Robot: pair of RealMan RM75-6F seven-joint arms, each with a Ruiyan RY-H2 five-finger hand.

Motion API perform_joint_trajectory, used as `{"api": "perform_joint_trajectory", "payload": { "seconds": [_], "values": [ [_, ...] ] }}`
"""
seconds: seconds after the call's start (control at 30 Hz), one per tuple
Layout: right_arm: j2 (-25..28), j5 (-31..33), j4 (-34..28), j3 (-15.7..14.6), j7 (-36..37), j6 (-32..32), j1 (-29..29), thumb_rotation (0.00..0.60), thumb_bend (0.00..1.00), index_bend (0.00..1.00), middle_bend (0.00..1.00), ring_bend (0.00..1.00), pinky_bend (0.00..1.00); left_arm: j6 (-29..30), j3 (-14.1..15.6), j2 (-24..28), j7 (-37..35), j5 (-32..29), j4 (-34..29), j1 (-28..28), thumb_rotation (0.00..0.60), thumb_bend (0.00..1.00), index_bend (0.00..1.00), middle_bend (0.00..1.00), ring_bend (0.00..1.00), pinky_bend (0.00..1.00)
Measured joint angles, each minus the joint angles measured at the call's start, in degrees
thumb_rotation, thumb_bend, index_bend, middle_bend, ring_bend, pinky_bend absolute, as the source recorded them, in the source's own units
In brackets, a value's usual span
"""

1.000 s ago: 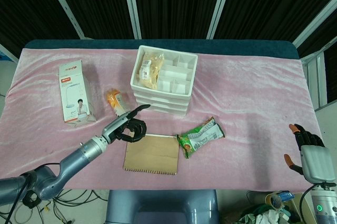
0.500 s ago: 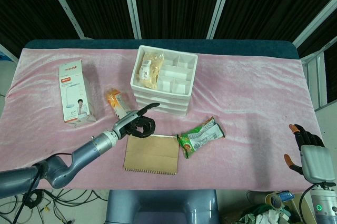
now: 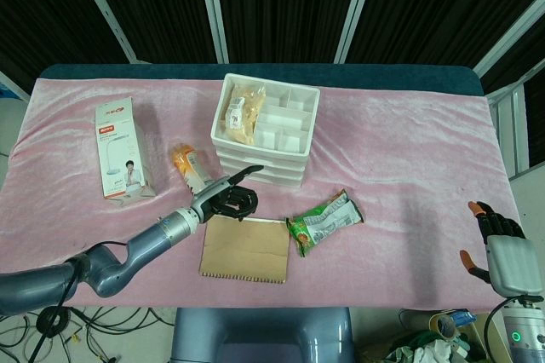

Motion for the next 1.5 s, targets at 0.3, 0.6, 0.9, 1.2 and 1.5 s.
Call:
{"api": "perform_joint_trajectory", "payload": {
  "seconds": [0.3, 0.6, 0.9, 1.2, 1.5],
  "values": [
    [0.0, 0.1, 0.0, 0.0, 0.0, -0.1, 0.0, 0.600, 0.23, 0.15, 0.11, 0.18, 0.20, -0.4, -0.8, -2.3, -4.2, 1.3, 4.3, -0.8, 0.600, 0.42, 0.00, 0.61, 0.62, 0.65],
    [0.0, 0.3, 0.0, 0.1, -0.1, -0.1, 0.0, 0.600, 0.23, 0.15, 0.11, 0.18, 0.20, -0.6, -0.4, -3.4, -8.0, 3.5, 6.3, -1.9, 0.600, 0.42, 0.00, 0.61, 0.62, 0.65],
    [0.0, 0.6, -0.1, 0.2, -0.1, -0.2, 0.0, 0.600, 0.23, 0.15, 0.11, 0.18, 0.20, 0.0, 0.4, -4.8, -10.0, 4.9, 8.1, -3.1, 0.600, 0.42, 0.00, 0.61, 0.62, 0.65],
    [0.1, 0.5, -0.2, 0.2, -0.1, -0.2, 0.0, 0.600, 0.23, 0.15, 0.11, 0.18, 0.20, 0.8, 0.7, -5.6, -10.1, 4.6, 8.5, -3.6, 0.600, 0.42, 0.00, 0.61, 0.62, 0.65],
    [0.0, 0.5, -0.2, 0.1, -0.2, -0.3, 0.0, 0.600, 0.24, 0.15, 0.11, 0.18, 0.20, 2.1, 0.8, -5.6, -10.3, 4.2, 8.6, -3.4, 0.600, 0.42, 0.00, 0.61, 0.62, 0.65]
  ]
}}
